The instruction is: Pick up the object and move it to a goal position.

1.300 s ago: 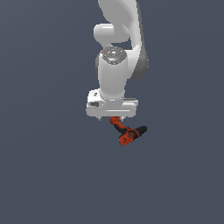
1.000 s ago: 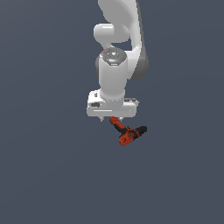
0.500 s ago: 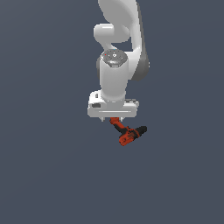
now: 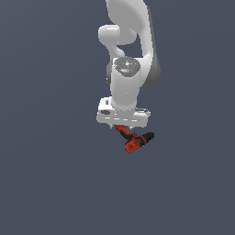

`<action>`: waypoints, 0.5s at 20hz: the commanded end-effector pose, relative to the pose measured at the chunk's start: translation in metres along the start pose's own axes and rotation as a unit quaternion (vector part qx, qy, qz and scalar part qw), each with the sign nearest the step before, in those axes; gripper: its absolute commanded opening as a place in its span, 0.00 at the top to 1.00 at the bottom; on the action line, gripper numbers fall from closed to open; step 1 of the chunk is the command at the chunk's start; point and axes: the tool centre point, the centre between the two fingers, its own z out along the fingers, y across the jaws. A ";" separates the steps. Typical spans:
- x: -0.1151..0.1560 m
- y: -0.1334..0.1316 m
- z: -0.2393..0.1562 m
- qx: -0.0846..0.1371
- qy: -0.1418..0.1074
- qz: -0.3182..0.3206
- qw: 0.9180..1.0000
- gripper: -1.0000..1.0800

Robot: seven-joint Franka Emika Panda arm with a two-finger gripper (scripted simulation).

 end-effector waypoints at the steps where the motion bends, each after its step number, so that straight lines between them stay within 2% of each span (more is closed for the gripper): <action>1: 0.000 -0.007 0.004 -0.002 -0.003 0.020 1.000 0.19; 10: -0.003 -0.035 0.023 -0.014 -0.016 0.107 0.994 0.19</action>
